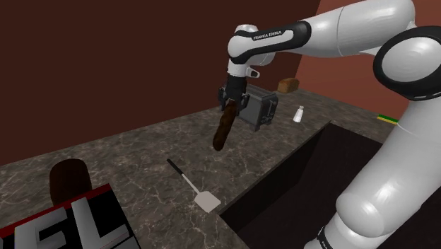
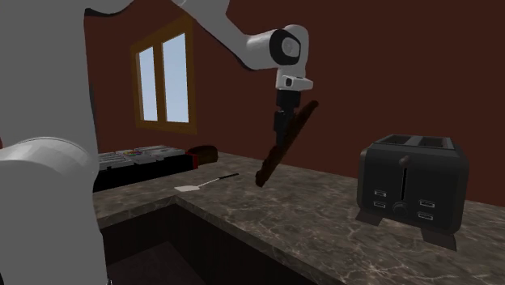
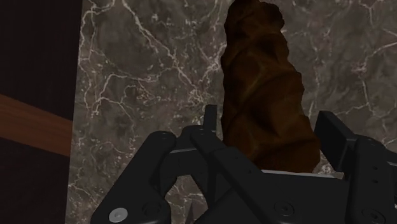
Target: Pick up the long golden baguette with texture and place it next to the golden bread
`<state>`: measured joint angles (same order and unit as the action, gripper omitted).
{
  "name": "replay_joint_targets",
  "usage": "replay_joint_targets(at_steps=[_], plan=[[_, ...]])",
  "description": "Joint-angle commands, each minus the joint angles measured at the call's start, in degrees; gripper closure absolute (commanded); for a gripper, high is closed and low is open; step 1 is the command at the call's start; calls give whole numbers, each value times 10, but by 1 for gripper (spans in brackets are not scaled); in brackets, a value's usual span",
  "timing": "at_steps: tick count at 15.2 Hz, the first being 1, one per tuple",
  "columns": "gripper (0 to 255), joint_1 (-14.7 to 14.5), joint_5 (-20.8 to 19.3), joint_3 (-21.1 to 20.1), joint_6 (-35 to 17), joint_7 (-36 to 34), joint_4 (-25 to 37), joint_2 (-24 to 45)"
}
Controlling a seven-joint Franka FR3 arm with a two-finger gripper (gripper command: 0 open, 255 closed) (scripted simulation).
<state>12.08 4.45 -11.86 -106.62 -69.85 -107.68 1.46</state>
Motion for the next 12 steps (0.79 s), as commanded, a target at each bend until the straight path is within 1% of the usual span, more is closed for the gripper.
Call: replay_joint_targets(at_steps=[1, 7, 12], plan=[[255, -14, -1, -13, 1, -28, 13, 9], [255, -58, -11, -50, 2, -112, 56, 46], [255, -99, -29, -77, 9, -183, 112, 93]])
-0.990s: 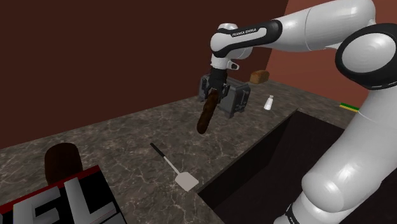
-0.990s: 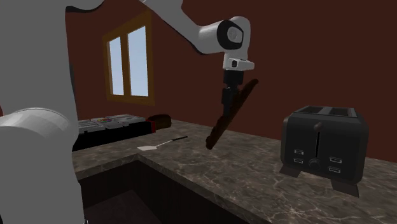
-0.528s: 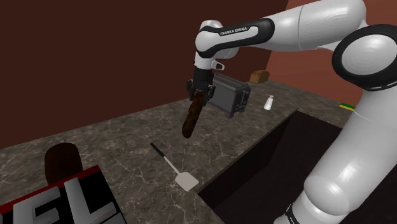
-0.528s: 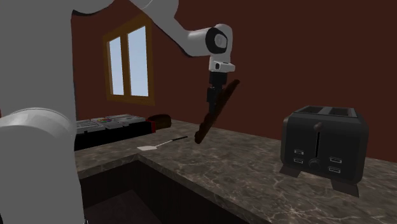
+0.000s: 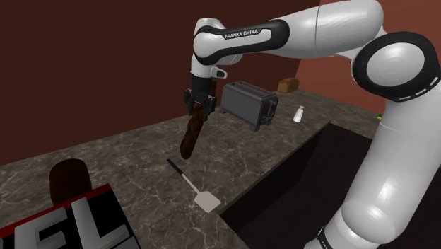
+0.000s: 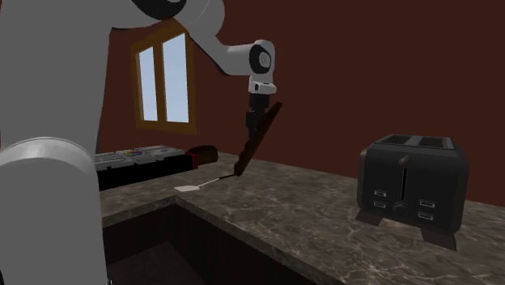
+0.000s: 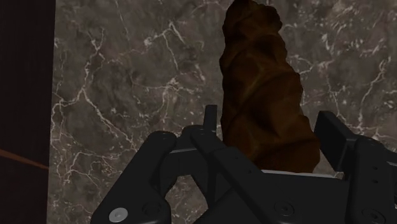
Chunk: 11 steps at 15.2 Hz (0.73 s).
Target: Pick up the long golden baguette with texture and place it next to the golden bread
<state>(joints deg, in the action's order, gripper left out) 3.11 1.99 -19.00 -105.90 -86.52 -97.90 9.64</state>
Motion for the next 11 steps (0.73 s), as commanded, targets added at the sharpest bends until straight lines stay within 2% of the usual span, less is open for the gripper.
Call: replay_joint_targets(at_steps=[1, 6, 11], plan=[[255, -18, -9, -10, 4, -30, 27, 22], [255, -67, -36, -28, 22, -98, 110, 86], [255, -127, -68, -38, 56, -161, 223, 167]])
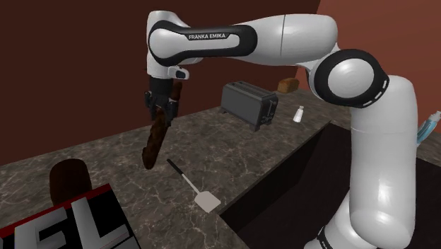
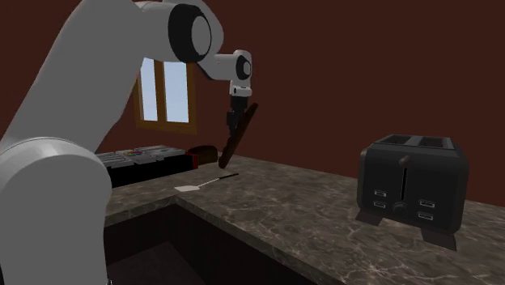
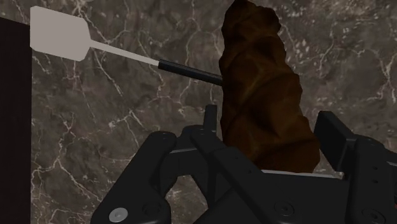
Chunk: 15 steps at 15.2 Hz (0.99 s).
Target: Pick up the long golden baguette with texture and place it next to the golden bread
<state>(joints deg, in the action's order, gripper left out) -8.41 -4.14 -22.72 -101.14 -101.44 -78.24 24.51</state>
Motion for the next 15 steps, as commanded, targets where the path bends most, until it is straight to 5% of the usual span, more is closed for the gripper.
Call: replay_joint_targets(at_steps=[1, 2, 15], plan=[[255, -26, -14, -2, 17, -23, 54, 37], [255, -46, -24, -3, 32, -39, 98, 66], [255, -37, -26, 1, -66, -37, 2, 69]])
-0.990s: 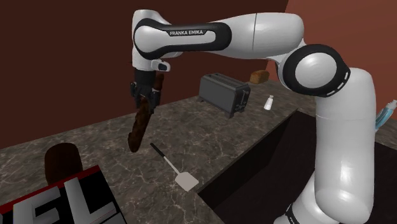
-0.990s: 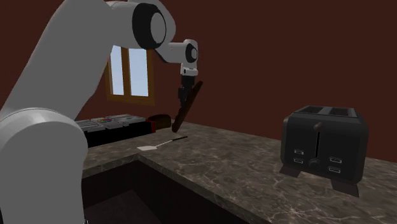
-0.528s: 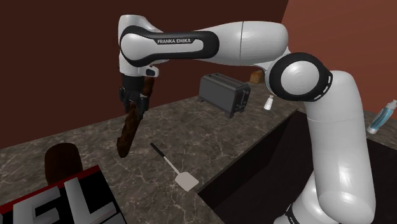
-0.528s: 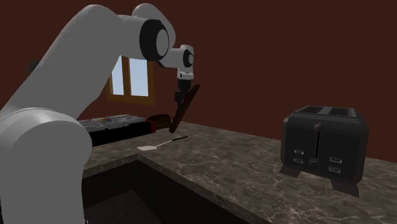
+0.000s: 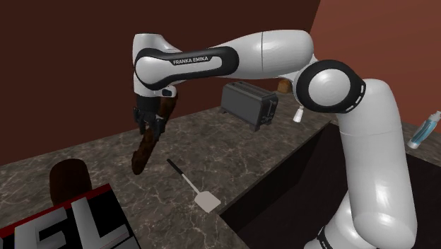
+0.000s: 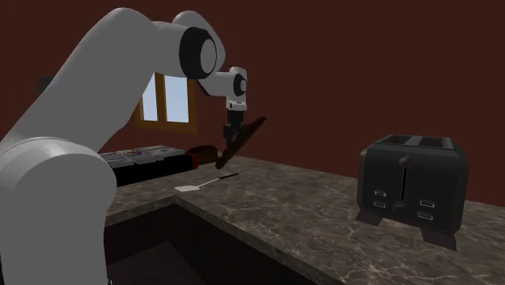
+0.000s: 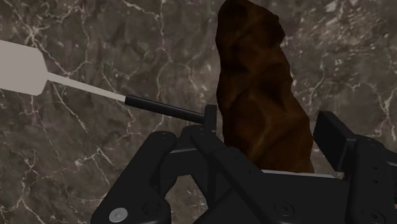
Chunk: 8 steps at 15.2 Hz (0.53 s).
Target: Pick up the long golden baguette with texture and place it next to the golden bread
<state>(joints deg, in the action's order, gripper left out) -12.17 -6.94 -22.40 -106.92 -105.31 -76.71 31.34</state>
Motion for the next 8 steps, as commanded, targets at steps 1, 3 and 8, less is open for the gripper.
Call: replay_joint_targets(at_steps=[1, 3, 8], plan=[[255, 1, 2, -1, -15, 2, -20, 2], [255, 2, 1, -1, -29, 1, -30, 5], [255, 2, -3, 2, -62, 1, -54, 14]])
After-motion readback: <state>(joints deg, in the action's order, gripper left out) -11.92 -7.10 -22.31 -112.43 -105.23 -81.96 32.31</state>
